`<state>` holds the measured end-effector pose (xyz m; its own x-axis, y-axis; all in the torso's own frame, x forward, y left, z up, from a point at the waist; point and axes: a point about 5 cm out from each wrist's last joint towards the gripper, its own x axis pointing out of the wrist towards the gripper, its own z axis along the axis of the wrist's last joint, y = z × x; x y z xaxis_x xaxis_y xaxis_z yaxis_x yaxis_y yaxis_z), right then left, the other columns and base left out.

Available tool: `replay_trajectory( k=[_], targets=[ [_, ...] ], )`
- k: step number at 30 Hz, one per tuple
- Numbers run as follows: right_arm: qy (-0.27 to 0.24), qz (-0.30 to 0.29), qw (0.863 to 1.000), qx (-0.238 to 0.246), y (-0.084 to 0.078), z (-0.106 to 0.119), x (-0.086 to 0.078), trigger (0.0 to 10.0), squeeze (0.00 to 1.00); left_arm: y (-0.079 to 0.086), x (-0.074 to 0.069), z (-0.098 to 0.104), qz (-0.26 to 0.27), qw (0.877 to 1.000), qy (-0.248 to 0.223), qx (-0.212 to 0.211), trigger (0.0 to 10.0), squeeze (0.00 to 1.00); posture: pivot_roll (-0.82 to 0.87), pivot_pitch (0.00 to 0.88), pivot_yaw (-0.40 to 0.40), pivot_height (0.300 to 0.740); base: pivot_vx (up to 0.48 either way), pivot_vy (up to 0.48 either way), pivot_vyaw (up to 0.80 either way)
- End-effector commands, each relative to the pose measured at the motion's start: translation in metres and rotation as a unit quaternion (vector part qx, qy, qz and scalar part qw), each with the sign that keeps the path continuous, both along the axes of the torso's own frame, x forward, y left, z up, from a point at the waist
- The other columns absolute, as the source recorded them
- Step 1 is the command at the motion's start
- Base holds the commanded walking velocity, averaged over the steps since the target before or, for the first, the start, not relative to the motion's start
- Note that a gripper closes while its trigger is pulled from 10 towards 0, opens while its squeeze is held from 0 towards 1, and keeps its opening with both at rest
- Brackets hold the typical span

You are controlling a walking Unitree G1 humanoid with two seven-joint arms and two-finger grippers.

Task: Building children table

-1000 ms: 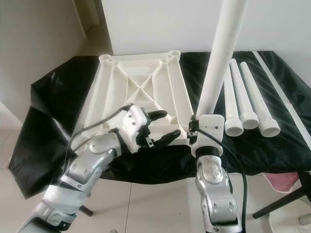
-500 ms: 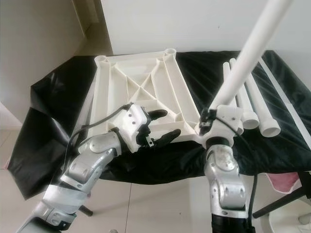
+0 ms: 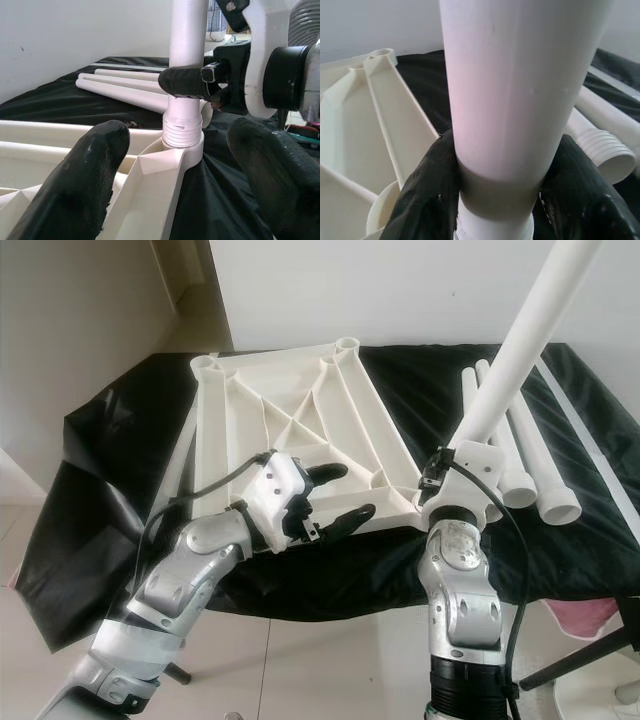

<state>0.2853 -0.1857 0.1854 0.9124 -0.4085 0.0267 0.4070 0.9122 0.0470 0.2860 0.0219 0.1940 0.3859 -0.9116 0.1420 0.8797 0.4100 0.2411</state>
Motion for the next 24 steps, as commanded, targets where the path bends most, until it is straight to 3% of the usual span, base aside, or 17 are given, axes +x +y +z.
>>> replay_trajectory(
  k=[1, 10, 16, 17, 24],
  targets=[
    [0.085, -0.052, 0.995, -0.003, -0.014, -0.034, -0.005, 10.0, 0.00, 0.001, -0.001, 0.004, -0.005, 1.000, -0.008, 0.001, 10.0, 0.00, -0.10, 0.048, 0.040, 0.740, 0.000, 0.000, 0.00],
    [0.105, -0.091, 0.990, 0.006, -0.006, -0.042, -0.005, 10.0, 0.00, 0.001, -0.001, 0.005, -0.004, 1.000, -0.010, 0.000, 10.0, 0.00, -0.09, 0.034, 0.035, 0.740, 0.000, 0.000, 0.00],
    [0.102, -0.089, 0.991, -0.019, -0.003, -0.039, 0.000, 10.0, 0.00, 0.001, -0.002, 0.005, -0.006, 1.000, -0.011, -0.001, 10.0, 0.00, -0.09, 0.031, 0.034, 0.740, 0.000, 0.000, 0.00],
    [0.103, -0.088, 0.990, -0.046, -0.003, -0.038, 0.001, 10.0, 0.00, 0.001, -0.003, 0.005, -0.006, 1.000, -0.011, -0.001, 10.0, 0.00, -0.09, 0.031, 0.032, 0.740, 0.000, 0.000, 0.00],
    [0.109, -0.077, 0.989, -0.058, 0.001, -0.043, -0.001, 10.0, 0.00, 0.001, -0.004, 0.005, -0.007, 1.000, -0.010, -0.002, 10.0, 0.00, -0.09, 0.031, 0.033, 0.740, 0.000, 0.000, 0.00]
  ],
)
